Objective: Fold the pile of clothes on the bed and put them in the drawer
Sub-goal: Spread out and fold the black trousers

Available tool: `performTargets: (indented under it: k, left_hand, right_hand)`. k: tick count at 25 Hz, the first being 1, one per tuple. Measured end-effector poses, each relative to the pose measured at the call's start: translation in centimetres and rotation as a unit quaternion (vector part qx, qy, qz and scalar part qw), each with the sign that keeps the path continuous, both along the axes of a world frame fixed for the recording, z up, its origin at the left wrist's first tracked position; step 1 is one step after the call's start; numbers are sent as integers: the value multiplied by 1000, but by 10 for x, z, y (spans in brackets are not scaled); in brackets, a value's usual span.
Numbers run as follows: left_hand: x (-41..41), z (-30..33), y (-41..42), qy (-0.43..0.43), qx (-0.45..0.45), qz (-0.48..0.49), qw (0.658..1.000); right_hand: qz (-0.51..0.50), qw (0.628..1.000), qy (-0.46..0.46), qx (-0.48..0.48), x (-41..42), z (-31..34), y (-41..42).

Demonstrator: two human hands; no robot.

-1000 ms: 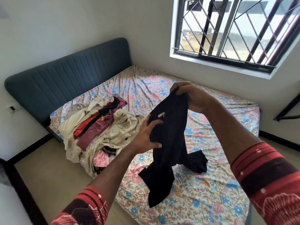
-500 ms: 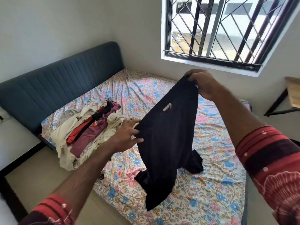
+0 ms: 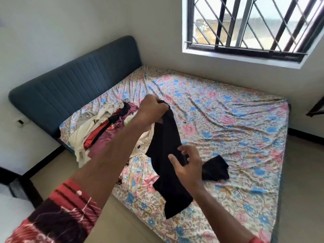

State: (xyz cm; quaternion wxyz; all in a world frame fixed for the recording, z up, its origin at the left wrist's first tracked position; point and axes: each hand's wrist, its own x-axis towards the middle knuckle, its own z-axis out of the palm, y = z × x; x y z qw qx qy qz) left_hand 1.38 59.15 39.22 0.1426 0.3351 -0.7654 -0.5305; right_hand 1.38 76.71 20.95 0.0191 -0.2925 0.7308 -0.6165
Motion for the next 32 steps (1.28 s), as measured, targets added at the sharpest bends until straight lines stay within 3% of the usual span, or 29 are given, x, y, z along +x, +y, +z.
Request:
performTargets:
  k: [4, 5, 8, 10, 11, 13, 15, 18, 20, 22, 25, 27, 29, 32]
  left_hand:
    - [4, 42, 4, 120, -5, 23, 992]
    - [7, 52, 3, 141, -11, 33, 989]
    - [39, 78, -26, 182, -20, 43, 982]
    - [65, 84, -48, 205, 25, 14, 978]
    - [73, 83, -51, 211, 27, 3, 977]
    - [73, 79, -47, 220, -15, 7, 975]
    - [70, 74, -39, 242, -70, 19, 968]
    - [82, 75, -53, 252, -132, 59, 957]
    - [102, 79, -79, 243, -175, 105, 948]
    - [120, 79, -111, 230, -199, 143, 942]
    - [137, 66, -151, 179, -250, 178, 935]
    - [137, 52, -164, 161, -302, 178, 923]
    - [130, 41, -171, 186, -304, 166, 919]
    - [126, 40, -185, 243, -241, 173, 924]
  right_hand:
    - [-12, 984, -55, 168, -1, -18, -38]
    - [-34, 983, -53, 172, -4, -16, -47]
    - [-69, 984, -153, 58, -31, -16, -54]
    - [-23, 988, -154, 16, -39, -7, -55]
    - [14, 990, -131, 41, -33, 6, -62]
    - [43, 991, -86, 97, -16, 19, -95]
    - [3, 992, -55, 115, -1, 31, -126]
    - [-83, 995, -40, 40, -3, 37, -142]
    - [-79, 993, -70, -51, -16, 42, -132]
    - [-25, 991, -91, -99, -29, 58, -115]
    - [89, 990, -57, -92, -41, 84, -85]
    - [148, 989, 8, -21, -47, 94, -65]
    - [167, 974, 74, 136, -52, 94, -52]
    - [158, 947, 7, 280, -61, 59, -26]
